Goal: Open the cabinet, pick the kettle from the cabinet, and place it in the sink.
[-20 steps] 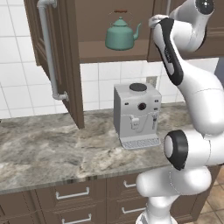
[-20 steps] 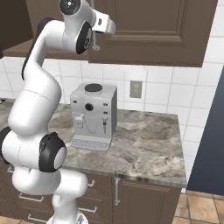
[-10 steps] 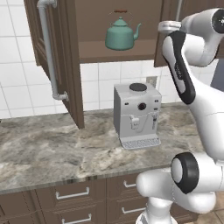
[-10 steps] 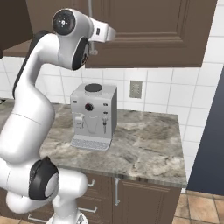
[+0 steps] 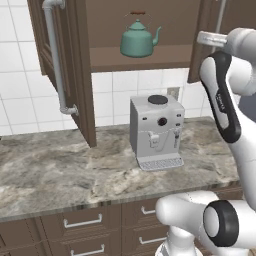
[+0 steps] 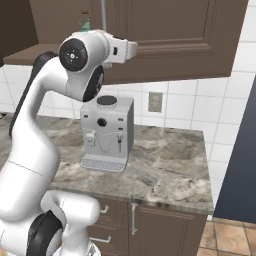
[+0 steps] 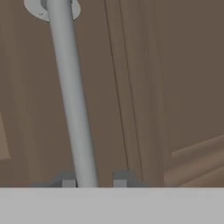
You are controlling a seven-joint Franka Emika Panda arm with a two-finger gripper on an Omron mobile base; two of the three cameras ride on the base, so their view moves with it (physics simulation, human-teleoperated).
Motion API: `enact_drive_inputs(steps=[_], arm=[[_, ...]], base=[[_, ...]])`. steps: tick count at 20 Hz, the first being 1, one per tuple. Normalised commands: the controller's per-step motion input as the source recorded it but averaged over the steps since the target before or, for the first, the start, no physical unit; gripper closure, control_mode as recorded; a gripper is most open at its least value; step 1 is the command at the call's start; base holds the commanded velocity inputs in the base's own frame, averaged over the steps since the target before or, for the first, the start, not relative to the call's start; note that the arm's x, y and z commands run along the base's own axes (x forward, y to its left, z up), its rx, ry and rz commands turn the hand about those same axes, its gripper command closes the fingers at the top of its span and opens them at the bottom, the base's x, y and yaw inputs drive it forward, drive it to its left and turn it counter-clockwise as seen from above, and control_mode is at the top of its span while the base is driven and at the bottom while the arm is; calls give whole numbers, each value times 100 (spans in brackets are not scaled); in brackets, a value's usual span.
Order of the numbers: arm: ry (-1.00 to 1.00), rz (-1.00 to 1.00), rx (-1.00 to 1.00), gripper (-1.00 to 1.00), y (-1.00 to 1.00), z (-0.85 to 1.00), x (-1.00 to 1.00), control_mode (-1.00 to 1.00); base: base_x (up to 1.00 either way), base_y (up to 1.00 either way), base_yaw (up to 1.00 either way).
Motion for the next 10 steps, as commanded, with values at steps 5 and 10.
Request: enact_drive_inputs(steps=[5, 10], arm=[[-5, 0, 0, 100, -62, 1, -54, -100], [0, 0, 0, 100, -61, 8, -51, -100]], base=[[0, 0, 0], [0, 0, 0]])
